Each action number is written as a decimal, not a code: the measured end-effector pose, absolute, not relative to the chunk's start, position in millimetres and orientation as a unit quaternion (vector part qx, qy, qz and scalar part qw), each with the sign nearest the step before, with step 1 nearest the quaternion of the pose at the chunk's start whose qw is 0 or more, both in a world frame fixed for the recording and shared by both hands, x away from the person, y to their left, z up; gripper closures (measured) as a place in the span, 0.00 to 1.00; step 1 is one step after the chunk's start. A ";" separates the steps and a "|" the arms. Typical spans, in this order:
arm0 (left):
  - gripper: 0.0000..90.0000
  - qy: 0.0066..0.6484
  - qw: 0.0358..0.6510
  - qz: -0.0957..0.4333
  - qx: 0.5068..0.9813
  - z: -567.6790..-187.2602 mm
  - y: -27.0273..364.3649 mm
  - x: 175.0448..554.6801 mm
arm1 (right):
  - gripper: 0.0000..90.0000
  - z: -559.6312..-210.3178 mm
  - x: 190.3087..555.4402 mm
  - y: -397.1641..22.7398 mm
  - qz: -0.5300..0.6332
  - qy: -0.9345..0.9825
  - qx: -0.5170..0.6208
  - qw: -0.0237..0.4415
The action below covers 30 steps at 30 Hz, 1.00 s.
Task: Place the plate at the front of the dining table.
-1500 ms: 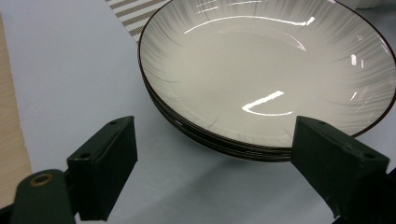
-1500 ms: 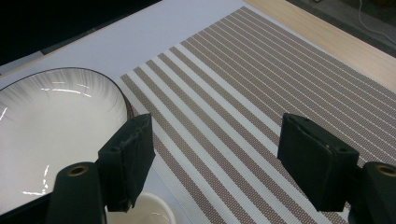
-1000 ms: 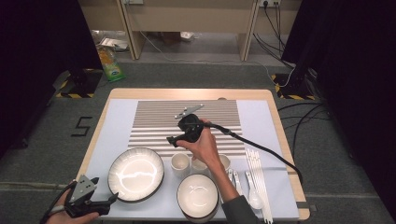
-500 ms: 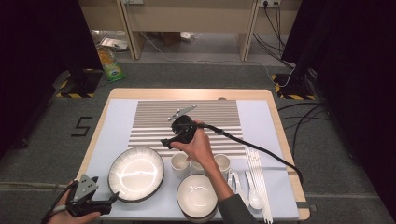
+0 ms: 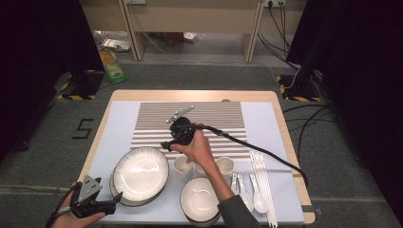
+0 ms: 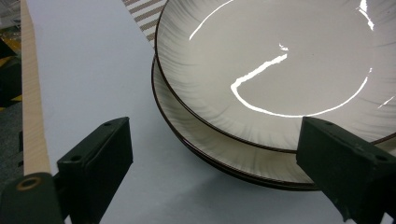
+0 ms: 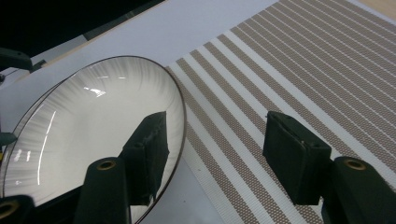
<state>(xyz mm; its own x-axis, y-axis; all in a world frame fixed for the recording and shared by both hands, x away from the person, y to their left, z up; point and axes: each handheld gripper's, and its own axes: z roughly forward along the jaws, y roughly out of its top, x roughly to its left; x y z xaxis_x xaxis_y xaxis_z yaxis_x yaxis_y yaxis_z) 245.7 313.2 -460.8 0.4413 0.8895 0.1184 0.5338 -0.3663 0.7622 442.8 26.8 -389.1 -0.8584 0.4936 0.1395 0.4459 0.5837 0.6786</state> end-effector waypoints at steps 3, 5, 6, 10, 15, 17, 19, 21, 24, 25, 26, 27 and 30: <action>0.11 0.456 0.330 0.265 0.783 -460.4 313.4 246.6 | 0.47 -391.2 442.5 28.7 0.371 0.890 0.264 0.026; 0.10 0.457 0.329 0.269 0.781 -460.6 312.9 246.6 | 0.49 -393.7 443.7 29.8 0.365 0.893 0.263 0.024; 0.10 0.456 0.328 0.271 0.782 -460.6 312.2 246.6 | 0.50 -394.9 443.9 30.3 0.365 0.893 0.262 0.024; 0.11 0.461 0.338 0.270 0.774 -463.8 310.4 249.7 | 0.54 -399.3 443.0 34.4 0.355 0.899 0.256 0.020; 0.12 0.464 0.341 0.267 0.773 -466.7 310.0 251.5 | 0.60 -400.5 440.3 46.0 0.342 0.907 0.244 0.014; 0.12 0.464 0.342 0.265 0.773 -466.9 310.6 251.6 | 0.62 -401.8 441.2 48.7 0.335 0.911 0.242 0.016; 0.12 0.465 0.342 0.265 0.772 -466.8 310.3 251.5 | 0.63 -403.5 441.9 49.7 0.334 0.911 0.242 0.012; 0.12 0.466 0.341 0.264 0.773 -466.6 310.3 251.5 | 0.67 -405.3 442.2 50.5 0.331 0.913 0.239 0.010; 0.12 0.466 0.341 0.264 0.773 -466.5 310.2 251.4 | 0.72 -408.4 442.7 51.2 0.320 0.918 0.235 0.011; 0.12 0.466 0.341 0.264 0.773 -466.5 310.2 251.4 | 0.73 -409.9 442.9 51.7 0.316 0.920 0.232 0.011; 0.12 0.466 0.341 0.264 0.773 -466.5 310.2 251.4 | 0.75 -411.1 442.9 52.2 0.316 0.920 0.232 0.011; 0.12 0.466 0.340 0.264 0.773 -466.4 310.4 251.5 | 0.78 -412.4 442.6 52.9 0.309 0.922 0.233 0.007; 0.12 0.467 0.342 0.263 0.772 -466.8 310.6 251.7 | 0.85 -417.0 442.6 54.8 0.296 0.927 0.232 -0.001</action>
